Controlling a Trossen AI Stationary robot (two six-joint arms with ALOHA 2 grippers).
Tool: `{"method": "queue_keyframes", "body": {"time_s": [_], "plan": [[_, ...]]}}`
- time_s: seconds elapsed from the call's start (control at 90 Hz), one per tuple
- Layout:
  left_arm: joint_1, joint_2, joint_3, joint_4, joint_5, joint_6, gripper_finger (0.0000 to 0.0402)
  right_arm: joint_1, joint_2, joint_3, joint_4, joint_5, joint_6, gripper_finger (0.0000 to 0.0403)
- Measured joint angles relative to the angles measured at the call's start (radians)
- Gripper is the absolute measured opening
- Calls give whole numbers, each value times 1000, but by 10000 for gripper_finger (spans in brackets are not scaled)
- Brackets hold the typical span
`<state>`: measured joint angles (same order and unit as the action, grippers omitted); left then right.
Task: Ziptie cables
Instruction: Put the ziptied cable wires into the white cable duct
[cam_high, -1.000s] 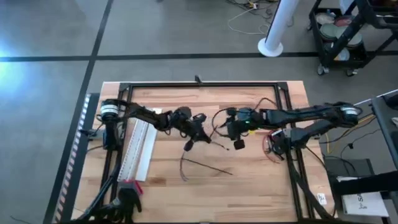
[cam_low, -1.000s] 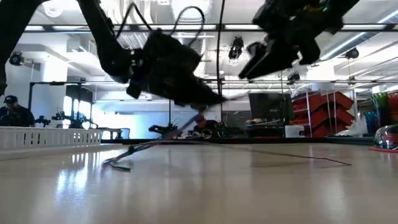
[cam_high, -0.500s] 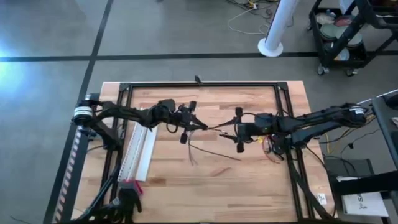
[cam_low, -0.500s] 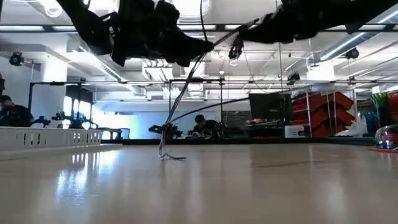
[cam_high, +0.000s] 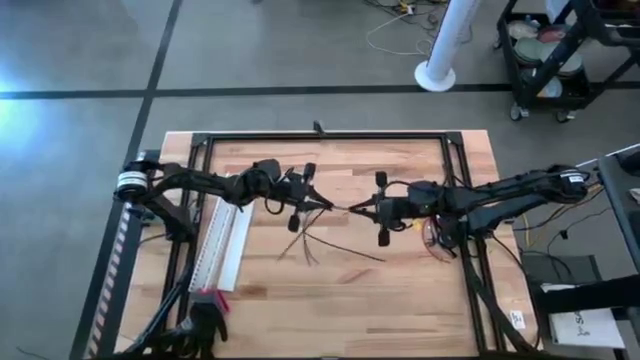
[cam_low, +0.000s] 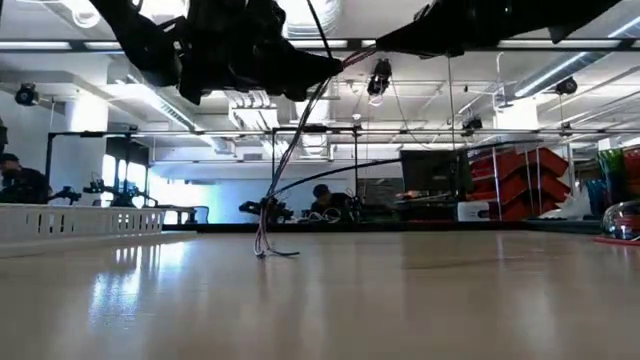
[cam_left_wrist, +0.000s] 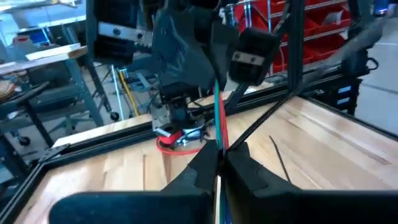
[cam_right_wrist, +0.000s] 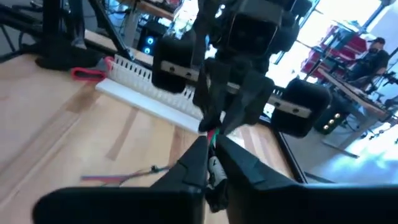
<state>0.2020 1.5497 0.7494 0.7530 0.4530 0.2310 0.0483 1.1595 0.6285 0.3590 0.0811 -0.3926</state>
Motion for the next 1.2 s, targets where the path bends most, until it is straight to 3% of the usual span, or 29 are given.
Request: {"method": "queue_keyframes", "body": {"time_s": [0.167, 0.278, 0.5, 0.589, 0.733, 0.933, 1.2], "plan": [[0, -10, 0, -22, -9, -4, 1, 0, 0, 0, -2, 1, -14, 5], [-1, -62, 2, -153, -143, -4, 14, -1, -7, 6, -16, 3, -16, 4], [0, -246, 29, -720, -514, -80, 95, -7, -47, 7, -55, 44, -56, 2], [0, -315, 38, -972, -659, -214, 130, -18, -50, 7, -73, 79, -62, 1], [7, -377, 39, -1306, -851, -562, 173, -40, -52, 6, -81, 77, -69, 1], [31, -367, 27, -1601, -898, -894, 191, -56, -51, 14, -105, 79, -72, 1], [73, -250, 22, -1758, -880, -1057, 168, -55, -51, 37, -196, 77, -43, 0]]}}
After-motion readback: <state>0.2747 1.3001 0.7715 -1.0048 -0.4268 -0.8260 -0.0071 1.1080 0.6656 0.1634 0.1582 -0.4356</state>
